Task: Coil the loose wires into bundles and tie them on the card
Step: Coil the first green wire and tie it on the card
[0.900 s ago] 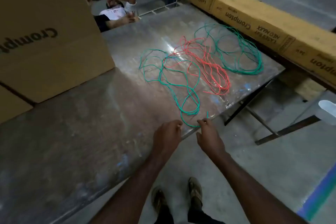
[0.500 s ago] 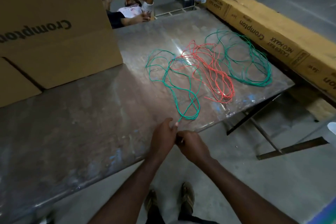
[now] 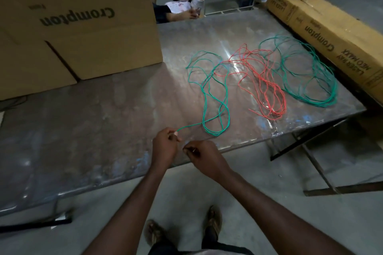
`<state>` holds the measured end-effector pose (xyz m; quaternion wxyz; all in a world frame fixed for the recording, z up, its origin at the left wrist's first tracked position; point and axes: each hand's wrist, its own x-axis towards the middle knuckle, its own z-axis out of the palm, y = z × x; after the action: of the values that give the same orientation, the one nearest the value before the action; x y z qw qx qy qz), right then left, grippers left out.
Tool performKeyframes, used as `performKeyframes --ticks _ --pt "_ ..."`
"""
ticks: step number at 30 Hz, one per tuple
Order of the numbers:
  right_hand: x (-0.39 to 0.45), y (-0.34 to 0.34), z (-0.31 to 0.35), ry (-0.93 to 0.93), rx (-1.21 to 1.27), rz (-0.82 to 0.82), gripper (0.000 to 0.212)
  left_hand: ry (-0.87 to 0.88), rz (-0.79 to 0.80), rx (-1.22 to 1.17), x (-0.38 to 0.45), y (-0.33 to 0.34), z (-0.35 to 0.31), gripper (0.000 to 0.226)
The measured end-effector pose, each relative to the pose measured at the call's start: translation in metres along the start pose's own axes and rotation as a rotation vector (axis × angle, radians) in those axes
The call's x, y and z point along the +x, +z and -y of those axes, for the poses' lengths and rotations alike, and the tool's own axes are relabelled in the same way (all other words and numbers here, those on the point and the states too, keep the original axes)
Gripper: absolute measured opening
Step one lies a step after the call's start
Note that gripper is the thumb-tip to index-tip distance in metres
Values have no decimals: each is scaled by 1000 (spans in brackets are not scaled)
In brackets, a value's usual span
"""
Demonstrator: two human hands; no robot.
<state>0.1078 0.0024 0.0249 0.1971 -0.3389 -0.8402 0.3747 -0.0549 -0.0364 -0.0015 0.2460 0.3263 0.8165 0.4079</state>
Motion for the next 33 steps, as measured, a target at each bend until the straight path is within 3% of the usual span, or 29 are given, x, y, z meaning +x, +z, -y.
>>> performKeyframes --ticks 5,12,17,26,33 --pt "7 13 19 24 -4 -63 13 34 -6 -39 -6 -40 2 21" --pt "23 75 80 -9 81 -264 44 176 -12 -87 -6 -136 13 26" --pt "39 129 128 -33 101 -302 56 263 -45 -109 -1 -213 43 23" --pt "45 206 172 -28 99 -229 49 155 -5 -106 16 -276 114 23" --pt "49 207 151 105 56 -250 39 105 24 -40 30 -258 137 22"
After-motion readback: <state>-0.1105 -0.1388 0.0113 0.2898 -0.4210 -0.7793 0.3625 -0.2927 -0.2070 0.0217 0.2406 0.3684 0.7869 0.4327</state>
